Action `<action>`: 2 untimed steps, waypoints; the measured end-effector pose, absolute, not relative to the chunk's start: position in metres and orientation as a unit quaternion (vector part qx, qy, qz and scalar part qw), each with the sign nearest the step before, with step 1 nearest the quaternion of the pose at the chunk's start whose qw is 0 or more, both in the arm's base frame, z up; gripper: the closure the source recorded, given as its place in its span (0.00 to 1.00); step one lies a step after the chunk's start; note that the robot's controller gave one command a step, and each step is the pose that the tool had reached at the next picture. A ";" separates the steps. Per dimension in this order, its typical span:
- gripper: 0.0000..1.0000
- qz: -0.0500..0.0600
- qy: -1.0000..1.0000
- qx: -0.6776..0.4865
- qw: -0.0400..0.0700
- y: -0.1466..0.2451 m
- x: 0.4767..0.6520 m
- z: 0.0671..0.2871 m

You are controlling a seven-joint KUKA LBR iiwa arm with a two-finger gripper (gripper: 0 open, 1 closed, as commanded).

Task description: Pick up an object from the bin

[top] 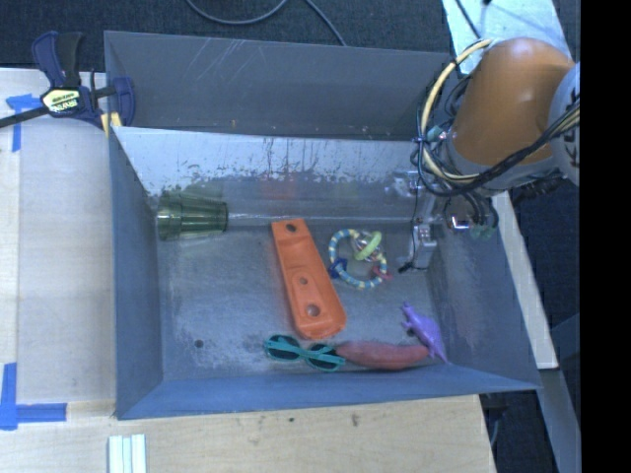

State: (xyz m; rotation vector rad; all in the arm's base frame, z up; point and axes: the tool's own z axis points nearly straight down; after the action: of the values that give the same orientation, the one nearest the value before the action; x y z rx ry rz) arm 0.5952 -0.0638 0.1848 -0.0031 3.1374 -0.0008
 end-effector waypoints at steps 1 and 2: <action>0.00 0.000 1.000 -0.001 0.002 -0.064 0.595 0.185; 0.00 -0.001 0.999 -0.042 0.006 -0.064 0.592 0.158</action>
Offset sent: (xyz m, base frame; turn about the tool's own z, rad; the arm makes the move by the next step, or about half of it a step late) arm -0.0113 -0.0007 -0.0688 -0.1814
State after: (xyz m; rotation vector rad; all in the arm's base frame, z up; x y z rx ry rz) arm 0.5925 -0.0640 0.1581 -0.1310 3.1261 -0.0032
